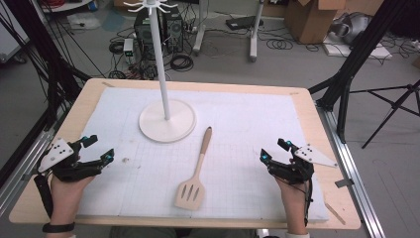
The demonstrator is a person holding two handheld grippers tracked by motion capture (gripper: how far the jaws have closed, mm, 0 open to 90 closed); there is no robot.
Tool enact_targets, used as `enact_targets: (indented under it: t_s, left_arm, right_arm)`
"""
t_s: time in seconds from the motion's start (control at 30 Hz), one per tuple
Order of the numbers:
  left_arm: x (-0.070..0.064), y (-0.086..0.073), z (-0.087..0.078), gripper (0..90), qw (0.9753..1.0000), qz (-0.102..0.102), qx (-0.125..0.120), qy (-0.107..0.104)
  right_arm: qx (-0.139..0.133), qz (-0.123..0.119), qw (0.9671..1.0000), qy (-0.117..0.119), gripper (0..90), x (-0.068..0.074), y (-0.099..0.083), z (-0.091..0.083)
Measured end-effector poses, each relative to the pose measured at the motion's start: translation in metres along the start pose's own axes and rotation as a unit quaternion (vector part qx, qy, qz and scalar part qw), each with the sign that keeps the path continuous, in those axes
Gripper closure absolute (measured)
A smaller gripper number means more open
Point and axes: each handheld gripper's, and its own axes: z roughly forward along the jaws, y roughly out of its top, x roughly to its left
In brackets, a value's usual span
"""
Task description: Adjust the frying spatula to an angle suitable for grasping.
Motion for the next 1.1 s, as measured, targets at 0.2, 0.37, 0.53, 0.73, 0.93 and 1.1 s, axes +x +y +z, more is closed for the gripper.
enact_targets:
  t_s: [0.2,0.37,0.53,0.73,0.93,1.1]
  left_arm:
    - [-0.001,0.001,0.000,20.2,1.0000,0.002,0.000,-0.002]
    - [-0.003,0.002,0.001,20.3,1.0000,0.003,-0.002,-0.004]
    - [-0.004,0.002,0.001,20.3,1.0000,0.003,-0.001,-0.005]
    - [-0.007,0.005,0.001,20.3,0.9999,0.005,-0.005,-0.009]
    - [-0.011,0.010,0.003,20.3,0.9999,0.002,-0.001,-0.016]
    - [-0.019,0.018,0.008,20.2,0.9995,0.003,0.001,-0.031]
  right_arm:
    - [0.000,-0.002,1.0000,0.000,21.5,0.000,0.000,0.000]
    - [0.001,0.000,1.0000,0.000,21.5,0.000,0.000,0.000]
    - [-0.002,-0.003,1.0000,0.000,21.5,-0.001,0.000,0.000]
    - [-0.002,-0.002,1.0000,0.000,21.5,-0.001,0.000,0.000]
    - [-0.004,0.002,1.0000,0.000,21.5,-0.001,0.001,-0.002]
    - [-0.003,0.005,1.0000,0.001,21.5,-0.001,0.001,-0.002]
